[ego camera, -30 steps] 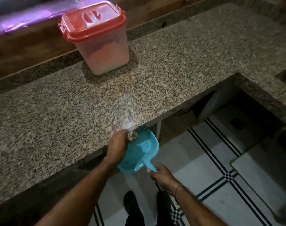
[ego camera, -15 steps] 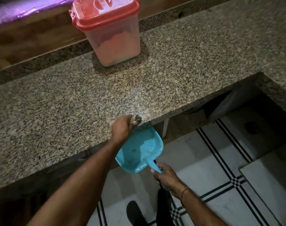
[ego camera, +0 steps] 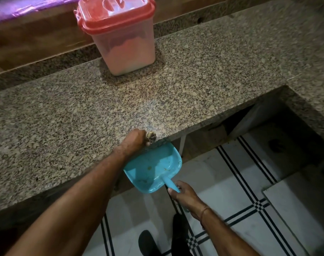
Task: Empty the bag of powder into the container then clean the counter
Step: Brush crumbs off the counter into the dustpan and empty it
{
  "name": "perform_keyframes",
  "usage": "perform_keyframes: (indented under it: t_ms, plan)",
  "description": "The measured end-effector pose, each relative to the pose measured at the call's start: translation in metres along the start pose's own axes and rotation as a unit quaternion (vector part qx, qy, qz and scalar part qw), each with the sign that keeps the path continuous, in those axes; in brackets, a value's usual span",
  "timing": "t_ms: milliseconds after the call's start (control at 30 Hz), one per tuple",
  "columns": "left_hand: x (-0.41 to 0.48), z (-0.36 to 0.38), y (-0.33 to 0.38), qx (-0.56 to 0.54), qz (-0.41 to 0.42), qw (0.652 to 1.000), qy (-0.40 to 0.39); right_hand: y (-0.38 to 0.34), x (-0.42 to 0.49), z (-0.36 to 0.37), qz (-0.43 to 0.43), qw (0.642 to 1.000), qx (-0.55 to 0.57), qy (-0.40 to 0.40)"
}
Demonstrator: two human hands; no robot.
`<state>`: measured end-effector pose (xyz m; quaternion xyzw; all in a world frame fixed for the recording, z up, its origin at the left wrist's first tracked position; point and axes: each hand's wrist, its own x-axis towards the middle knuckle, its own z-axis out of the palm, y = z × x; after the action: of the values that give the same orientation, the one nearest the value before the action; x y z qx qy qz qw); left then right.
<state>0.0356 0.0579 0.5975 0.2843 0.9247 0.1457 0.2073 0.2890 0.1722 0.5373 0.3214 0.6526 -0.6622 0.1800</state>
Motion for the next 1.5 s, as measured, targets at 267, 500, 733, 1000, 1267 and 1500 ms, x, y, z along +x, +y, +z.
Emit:
perform_keyframes:
  t_ms: [267, 500, 733, 1000, 1267, 1500]
  plan:
    - [-0.074, 0.047, -0.002, -0.021, 0.032, 0.991, 0.125, -0.001, 0.003, 0.010, -0.002, 1.000, 0.008, -0.006]
    - [-0.061, -0.004, -0.040, -0.036, -0.166, 0.964, 0.205, 0.003, 0.009, 0.008, -0.024, 1.000, -0.018, -0.004]
    - [-0.021, 0.010, 0.007, -0.135, -0.051, 0.977, 0.155, 0.017, 0.010, 0.002, -0.012, 1.000, -0.024, 0.004]
    - [-0.090, 0.072, -0.009, -0.104, 0.005, 0.992, 0.070, 0.024, 0.004, 0.005, 0.007, 0.998, -0.059, -0.003]
    - [-0.178, 0.099, -0.095, -0.288, -0.238, 0.910, 0.180, 0.037, -0.014, 0.064, 0.004, 0.978, -0.178, -0.107]
    - [-0.294, 0.101, -0.176, -0.371, -0.367, 0.813, 0.258, 0.036, -0.041, 0.155, -0.016, 0.945, -0.261, -0.194]
